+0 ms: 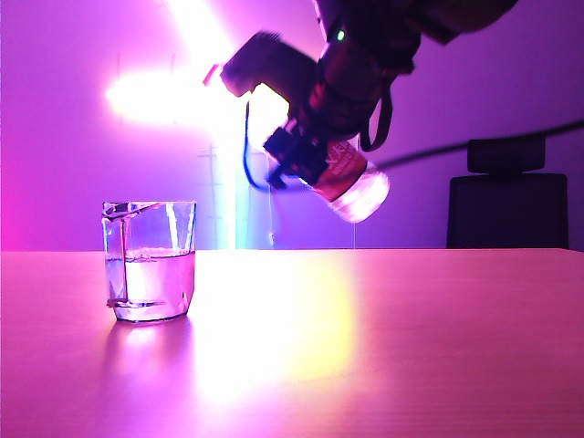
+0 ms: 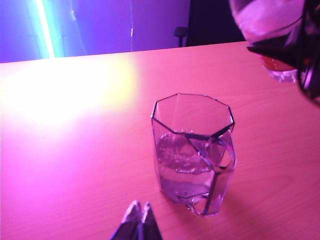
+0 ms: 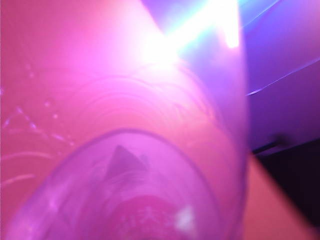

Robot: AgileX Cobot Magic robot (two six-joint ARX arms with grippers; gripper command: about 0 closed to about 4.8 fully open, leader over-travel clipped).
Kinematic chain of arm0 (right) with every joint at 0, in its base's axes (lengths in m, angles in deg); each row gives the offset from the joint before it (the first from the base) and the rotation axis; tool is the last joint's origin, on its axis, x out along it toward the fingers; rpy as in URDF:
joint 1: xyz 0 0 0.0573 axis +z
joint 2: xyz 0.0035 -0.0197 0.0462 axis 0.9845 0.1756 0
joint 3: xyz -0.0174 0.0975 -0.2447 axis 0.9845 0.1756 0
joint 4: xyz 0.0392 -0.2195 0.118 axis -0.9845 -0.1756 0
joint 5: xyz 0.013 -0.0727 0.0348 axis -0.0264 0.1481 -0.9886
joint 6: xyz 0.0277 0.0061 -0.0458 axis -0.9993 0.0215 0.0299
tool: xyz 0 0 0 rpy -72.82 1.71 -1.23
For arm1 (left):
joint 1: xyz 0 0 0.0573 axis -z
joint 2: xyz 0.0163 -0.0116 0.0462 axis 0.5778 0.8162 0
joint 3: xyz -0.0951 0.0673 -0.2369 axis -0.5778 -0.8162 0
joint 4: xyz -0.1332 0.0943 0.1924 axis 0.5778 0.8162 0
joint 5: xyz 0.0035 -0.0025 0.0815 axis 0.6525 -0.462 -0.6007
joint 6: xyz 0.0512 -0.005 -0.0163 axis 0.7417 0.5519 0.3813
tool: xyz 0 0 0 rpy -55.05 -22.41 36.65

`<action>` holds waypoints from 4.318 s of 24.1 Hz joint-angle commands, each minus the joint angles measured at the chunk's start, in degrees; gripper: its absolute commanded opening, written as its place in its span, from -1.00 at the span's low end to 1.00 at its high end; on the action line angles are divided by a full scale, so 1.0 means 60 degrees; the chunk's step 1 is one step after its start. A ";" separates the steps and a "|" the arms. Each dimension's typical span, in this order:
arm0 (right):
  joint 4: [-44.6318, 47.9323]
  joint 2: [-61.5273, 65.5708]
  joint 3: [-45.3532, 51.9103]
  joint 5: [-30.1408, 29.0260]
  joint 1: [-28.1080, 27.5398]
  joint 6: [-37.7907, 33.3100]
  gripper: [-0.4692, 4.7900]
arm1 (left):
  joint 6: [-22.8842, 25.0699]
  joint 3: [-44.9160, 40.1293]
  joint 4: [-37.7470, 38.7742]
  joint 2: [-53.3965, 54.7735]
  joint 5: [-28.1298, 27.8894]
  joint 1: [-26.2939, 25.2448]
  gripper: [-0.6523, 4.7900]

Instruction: Pick up the mineral water bottle on the table and pour water into the mug until it's half full.

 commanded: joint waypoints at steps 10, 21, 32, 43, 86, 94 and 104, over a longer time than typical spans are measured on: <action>0.0805 -0.0382 0.1341 -0.2116 -0.0433 -0.5621 0.04 | -0.0025 0.0036 -0.0124 0.0018 0.0044 -0.0062 -0.77; 0.4554 -0.0426 0.4273 -0.2160 -0.0699 -0.7537 0.05 | -0.0025 0.0036 -0.0127 0.0018 0.0036 -0.0233 -0.77; 0.6932 -0.0426 0.5639 -0.2120 -0.0699 -0.7817 0.05 | -0.0025 0.0036 -0.0124 0.0015 0.0036 -0.0233 -0.77; 0.7060 -0.0426 0.5952 -0.2160 -0.0681 -0.7817 0.75 | -0.0025 0.0036 -0.0124 0.0015 0.0036 -0.0233 -0.77; 0.4732 -0.8193 0.8845 -0.2310 0.1264 -0.7949 -0.85 | -0.0025 0.0036 -0.0124 0.0018 0.0040 -0.3344 -0.77; 0.4677 -0.8189 0.8848 -0.2310 0.1264 -0.7949 -0.85 | -0.0025 0.0036 -0.0124 0.0018 0.0040 -0.3344 -0.77; 0.3075 -0.9599 0.8852 -0.0852 0.1053 -0.6295 -0.85 | -0.0025 0.0036 -0.0124 0.0015 0.0036 -0.3340 -0.77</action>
